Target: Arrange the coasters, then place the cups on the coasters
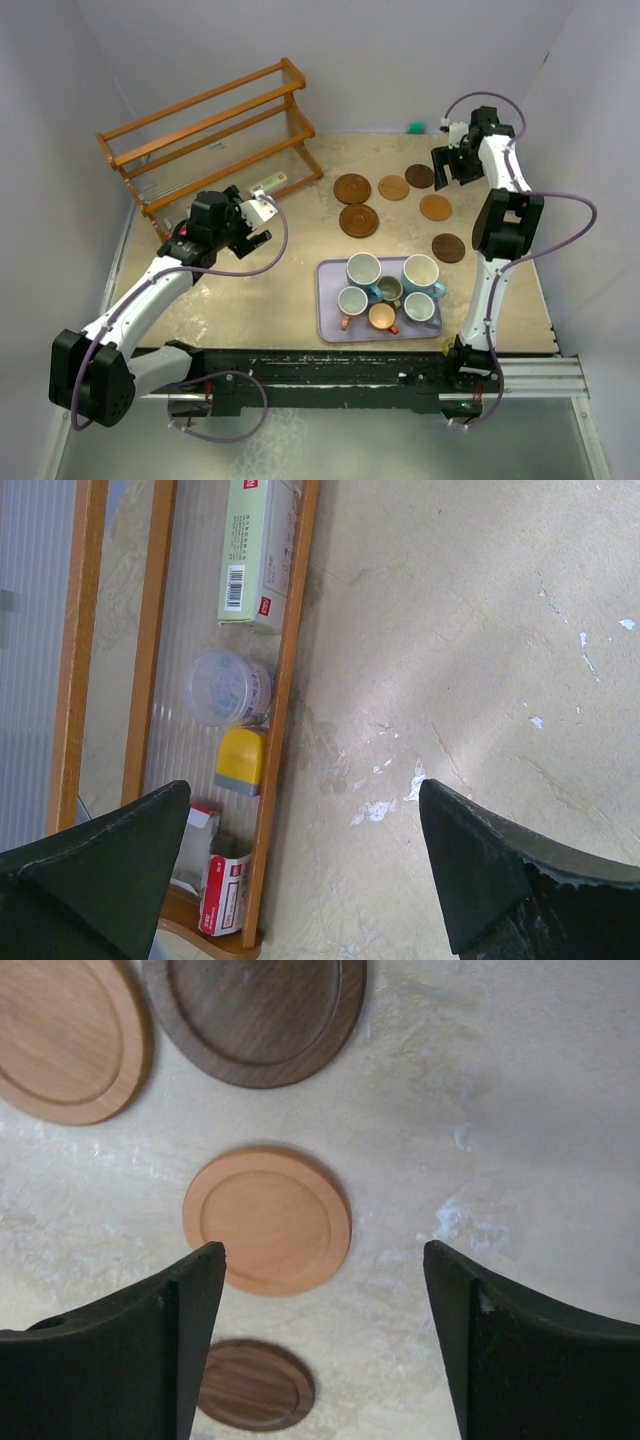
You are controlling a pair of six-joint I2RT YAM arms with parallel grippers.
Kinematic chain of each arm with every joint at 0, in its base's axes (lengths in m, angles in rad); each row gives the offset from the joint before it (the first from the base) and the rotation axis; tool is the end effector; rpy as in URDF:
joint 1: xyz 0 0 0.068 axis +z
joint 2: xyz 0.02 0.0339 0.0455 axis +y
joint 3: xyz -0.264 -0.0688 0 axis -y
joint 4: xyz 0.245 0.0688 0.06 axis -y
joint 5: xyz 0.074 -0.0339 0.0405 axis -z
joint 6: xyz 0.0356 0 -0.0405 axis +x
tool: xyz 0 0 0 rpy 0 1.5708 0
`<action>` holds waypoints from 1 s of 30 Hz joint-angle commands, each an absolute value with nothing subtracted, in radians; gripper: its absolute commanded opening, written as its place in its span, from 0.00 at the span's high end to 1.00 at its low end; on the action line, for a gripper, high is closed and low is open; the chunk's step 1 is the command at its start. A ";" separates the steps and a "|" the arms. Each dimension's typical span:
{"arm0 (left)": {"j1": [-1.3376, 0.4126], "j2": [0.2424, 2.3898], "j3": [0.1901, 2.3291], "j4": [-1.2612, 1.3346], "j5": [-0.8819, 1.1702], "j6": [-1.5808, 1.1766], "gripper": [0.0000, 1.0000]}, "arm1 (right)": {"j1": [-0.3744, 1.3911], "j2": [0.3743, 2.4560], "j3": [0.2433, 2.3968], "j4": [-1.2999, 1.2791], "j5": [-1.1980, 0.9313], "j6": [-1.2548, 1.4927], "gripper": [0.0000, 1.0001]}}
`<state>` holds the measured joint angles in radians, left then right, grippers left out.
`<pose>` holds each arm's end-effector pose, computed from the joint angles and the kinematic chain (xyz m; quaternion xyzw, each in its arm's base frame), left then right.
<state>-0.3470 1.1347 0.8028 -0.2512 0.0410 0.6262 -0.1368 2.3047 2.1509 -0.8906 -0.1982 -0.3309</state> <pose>0.2357 -0.0868 0.2694 0.4203 0.7736 0.0481 0.4718 0.4991 -0.0616 0.2371 -0.1187 0.9538 0.0329 0.2740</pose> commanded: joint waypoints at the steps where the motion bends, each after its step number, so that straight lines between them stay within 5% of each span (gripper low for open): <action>1: -0.340 1.113 0.811 -0.227 0.061 0.641 0.07 | -0.138 2.373 2.226 -0.958 -0.208 -0.374 0.22; 22: -0.341 1.115 0.813 -0.233 0.063 0.643 0.08 | -0.113 2.396 2.134 -1.036 -0.240 -0.483 0.54; 30: -0.340 1.112 0.812 -0.234 0.063 0.643 0.08 | -0.037 2.326 2.004 -1.005 -0.245 -0.496 0.57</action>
